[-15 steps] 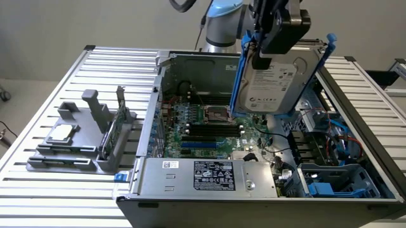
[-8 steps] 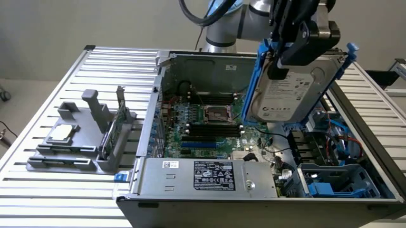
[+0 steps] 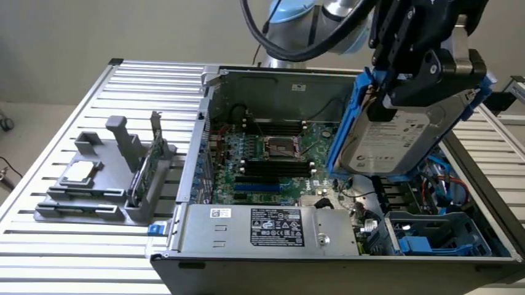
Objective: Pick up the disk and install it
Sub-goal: 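Pick up the disk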
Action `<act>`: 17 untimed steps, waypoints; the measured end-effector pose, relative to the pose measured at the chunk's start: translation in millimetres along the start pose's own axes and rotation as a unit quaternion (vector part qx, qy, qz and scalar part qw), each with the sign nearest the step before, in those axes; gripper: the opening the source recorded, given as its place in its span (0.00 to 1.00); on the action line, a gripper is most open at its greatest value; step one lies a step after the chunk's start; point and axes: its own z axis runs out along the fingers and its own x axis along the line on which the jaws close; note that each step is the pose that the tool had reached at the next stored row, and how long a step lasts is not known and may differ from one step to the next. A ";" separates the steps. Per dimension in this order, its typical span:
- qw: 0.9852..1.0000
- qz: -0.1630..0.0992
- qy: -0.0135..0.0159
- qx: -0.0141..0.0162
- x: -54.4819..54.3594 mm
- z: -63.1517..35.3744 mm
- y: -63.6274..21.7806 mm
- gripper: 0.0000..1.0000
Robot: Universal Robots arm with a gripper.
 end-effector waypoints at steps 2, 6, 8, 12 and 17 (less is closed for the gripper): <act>1.000 0.000 0.000 0.000 6.5 -0.3 -3.8 0.33; 1.000 0.000 0.000 0.000 19.9 -0.9 -11.1 0.33; 1.000 0.000 0.000 0.000 27.1 -1.2 -14.7 0.33; 1.000 0.000 0.000 0.000 41.2 -1.7 -21.4 0.33; 1.000 0.000 0.000 0.000 58.2 -2.3 -31.3 0.33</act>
